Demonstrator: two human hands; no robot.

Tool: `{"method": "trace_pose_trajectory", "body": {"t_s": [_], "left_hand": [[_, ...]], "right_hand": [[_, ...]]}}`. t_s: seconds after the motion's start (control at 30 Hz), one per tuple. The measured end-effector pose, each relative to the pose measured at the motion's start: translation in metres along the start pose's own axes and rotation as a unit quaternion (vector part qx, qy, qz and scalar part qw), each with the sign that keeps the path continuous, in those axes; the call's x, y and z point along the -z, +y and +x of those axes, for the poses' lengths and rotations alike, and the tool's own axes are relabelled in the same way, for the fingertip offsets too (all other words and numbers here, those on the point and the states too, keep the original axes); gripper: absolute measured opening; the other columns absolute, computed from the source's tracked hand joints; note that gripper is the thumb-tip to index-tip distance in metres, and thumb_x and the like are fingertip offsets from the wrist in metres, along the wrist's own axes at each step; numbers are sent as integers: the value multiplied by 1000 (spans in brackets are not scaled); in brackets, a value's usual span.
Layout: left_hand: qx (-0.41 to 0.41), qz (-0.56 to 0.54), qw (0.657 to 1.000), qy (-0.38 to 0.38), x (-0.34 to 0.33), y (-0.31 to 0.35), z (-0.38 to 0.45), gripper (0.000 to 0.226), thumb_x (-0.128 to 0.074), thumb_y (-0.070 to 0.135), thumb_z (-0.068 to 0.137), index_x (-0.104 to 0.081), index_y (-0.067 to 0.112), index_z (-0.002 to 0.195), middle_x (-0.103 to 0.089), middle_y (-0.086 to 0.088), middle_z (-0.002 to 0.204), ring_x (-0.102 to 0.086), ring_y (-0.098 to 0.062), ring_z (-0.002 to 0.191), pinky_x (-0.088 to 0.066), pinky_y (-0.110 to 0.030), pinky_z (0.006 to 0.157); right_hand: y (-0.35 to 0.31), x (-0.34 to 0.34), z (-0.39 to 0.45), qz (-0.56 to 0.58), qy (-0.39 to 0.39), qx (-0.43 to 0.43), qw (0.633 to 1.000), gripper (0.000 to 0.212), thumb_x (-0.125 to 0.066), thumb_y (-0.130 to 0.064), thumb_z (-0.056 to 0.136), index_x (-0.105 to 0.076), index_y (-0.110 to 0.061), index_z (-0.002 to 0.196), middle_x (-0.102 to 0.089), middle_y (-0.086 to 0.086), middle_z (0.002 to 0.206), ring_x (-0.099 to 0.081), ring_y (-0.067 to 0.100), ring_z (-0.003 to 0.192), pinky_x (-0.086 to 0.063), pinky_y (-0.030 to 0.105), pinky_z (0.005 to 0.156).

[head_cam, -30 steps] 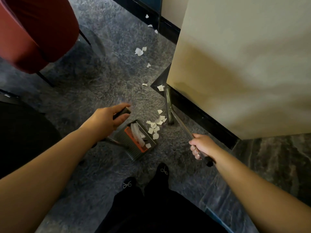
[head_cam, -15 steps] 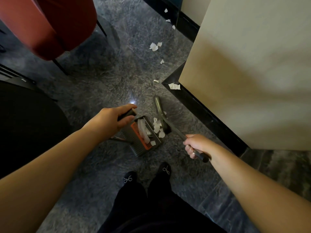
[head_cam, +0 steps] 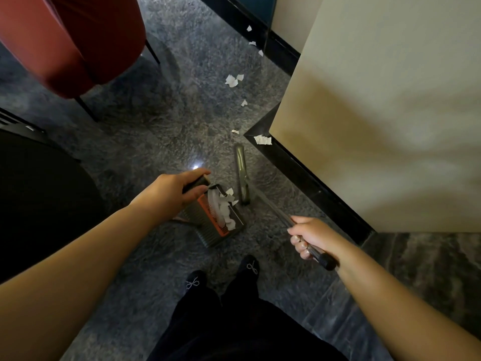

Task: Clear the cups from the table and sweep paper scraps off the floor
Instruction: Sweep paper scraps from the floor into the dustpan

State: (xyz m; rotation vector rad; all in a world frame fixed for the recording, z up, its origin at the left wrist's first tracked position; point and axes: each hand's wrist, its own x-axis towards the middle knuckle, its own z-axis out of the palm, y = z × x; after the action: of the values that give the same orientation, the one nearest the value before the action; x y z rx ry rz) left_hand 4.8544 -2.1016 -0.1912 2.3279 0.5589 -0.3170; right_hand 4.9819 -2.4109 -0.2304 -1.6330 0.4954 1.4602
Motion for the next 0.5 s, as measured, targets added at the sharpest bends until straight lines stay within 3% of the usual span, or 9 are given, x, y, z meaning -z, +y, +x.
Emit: {"method": "trace_pose_trajectory", "body": {"t_s": [0.1,0.2,0.37,0.5], "left_hand": [[-3,-1,1000,0,0,-3,1,44,-58,43,94,-47,49,136,-58,12,97,-52,7,74,-42,-15,66],[-5,-5,1000,2,0,-6,1,44,-57,44,93,-47,51,136,-57,14,98,-50,12,75,-40,-11,65],[-8,-11,1000,-11,-3,-5,2,41,-55,48,93,-45,56,132,-54,20,93,-52,10,77,-39,-10,63],[-8,-6,1000,-14,2,-6,0,41,-55,47,94,-45,56,132,-53,26,85,-54,11,71,-38,-7,57]], "right_hand": [[-8,3,16,-29,23,10,999,50,-41,-5,99,-34,-22,145,-42,0,48,-35,9,34,-29,18,35],[-18,-3,39,-42,45,-1,998,51,-41,-7,99,-32,-24,146,-45,0,47,-38,10,35,-31,19,35],[-18,-27,62,-38,22,-23,999,37,-42,-9,98,-43,-21,133,-46,-1,46,-41,10,36,-31,21,35],[-2,-48,55,-32,-11,-30,999,58,-40,-8,100,-21,-29,150,-41,0,51,-37,8,35,-29,19,37]]}}
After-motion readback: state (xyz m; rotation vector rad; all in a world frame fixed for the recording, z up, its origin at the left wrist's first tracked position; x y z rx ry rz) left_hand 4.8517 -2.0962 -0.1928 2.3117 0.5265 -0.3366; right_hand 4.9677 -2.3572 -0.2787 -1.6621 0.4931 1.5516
